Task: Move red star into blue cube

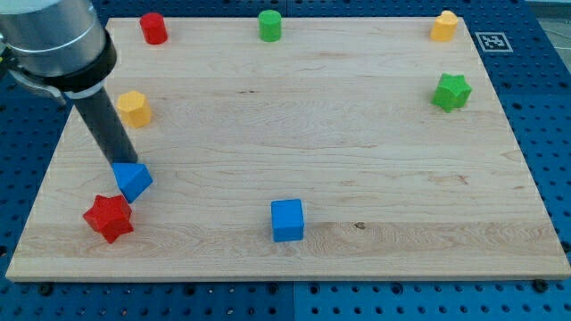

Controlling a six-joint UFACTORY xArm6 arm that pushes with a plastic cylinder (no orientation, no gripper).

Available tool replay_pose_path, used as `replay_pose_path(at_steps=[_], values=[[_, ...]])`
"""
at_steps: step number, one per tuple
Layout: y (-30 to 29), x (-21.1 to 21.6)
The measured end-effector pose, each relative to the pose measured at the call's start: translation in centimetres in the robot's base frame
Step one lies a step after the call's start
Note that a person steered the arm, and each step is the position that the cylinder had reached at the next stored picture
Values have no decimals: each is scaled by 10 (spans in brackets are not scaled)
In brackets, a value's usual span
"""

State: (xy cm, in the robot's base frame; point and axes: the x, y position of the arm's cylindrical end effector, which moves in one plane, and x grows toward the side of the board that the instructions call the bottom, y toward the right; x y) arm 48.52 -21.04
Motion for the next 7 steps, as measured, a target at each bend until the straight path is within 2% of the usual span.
replay_pose_path(at_steps=[1, 2, 3, 4, 5, 6, 7], values=[[-9, -2], [15, -9], [-23, -6], [-56, 11], [-55, 65], [-35, 87], [1, 87]])
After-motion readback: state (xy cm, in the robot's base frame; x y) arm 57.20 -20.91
